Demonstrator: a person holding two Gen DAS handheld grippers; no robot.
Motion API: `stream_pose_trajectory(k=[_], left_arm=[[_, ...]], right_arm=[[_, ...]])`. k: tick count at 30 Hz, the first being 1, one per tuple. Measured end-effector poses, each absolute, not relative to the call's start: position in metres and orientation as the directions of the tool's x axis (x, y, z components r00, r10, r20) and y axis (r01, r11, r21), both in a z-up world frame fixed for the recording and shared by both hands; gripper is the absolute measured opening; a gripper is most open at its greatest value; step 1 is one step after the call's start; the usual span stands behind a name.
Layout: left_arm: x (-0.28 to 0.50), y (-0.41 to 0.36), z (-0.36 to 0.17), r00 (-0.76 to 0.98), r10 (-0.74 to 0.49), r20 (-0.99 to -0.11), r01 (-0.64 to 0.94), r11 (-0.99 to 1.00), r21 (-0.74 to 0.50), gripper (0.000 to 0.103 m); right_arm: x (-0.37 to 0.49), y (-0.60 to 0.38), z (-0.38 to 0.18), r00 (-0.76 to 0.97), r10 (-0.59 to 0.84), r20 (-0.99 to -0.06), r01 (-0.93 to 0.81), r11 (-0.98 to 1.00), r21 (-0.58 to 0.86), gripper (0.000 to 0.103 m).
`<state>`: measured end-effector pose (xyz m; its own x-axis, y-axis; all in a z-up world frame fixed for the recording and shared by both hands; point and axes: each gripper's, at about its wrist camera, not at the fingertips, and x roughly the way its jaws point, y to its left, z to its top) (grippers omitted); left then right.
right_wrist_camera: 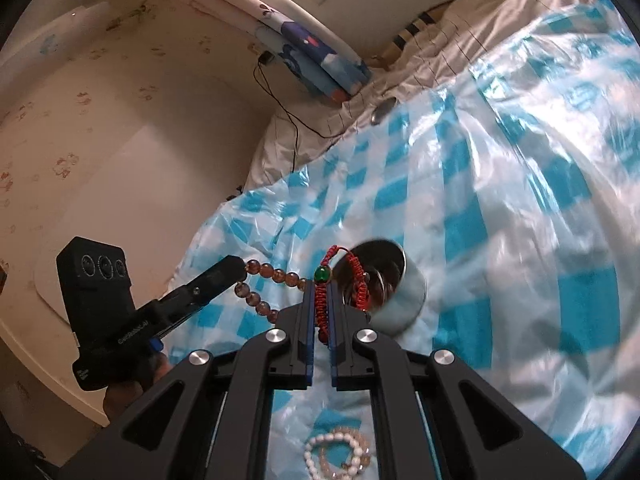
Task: Organize jewelry
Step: 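Open both tools over the tin to drop the amber and red bracelets, then move back to the pile and grasp the white bead bracelet with the left tool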
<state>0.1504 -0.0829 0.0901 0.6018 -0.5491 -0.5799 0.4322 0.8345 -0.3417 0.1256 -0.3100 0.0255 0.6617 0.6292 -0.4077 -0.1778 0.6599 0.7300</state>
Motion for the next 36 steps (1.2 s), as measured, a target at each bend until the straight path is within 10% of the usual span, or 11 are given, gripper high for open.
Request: stream_pose_trajectory(k=[16, 20, 23, 36], left_arm=[[0.218, -0.087, 0.030, 0.524, -0.445, -0.727, 0.294, 0.895, -0.336, 0.012], [0.216, -0.070, 0.041, 0.565, -0.442, -0.697, 0.257, 0.897, -0.360, 0.029], [0.208, -0.063, 0.044, 0.575, -0.436, -0.692, 0.248, 0.899, -0.360, 0.036], [0.159, -0.060, 0.032, 0.557, -0.386, -0.736, 0.283, 0.921, -0.269, 0.053]], right_arm=[[0.171, -0.290, 0.014, 0.621, 0.614, -0.487, -0.183, 0.718, 0.672, 0.006], [0.190, -0.262, 0.008, 0.573, 0.602, -0.556, -0.217, 0.766, 0.606, 0.008], [0.195, -0.246, -0.002, 0.561, 0.515, -0.648, -0.188, 0.842, 0.505, 0.049], [0.164, -0.301, 0.035, 0.676, 0.463, -0.573, -0.086, 0.822, 0.563, 0.068]])
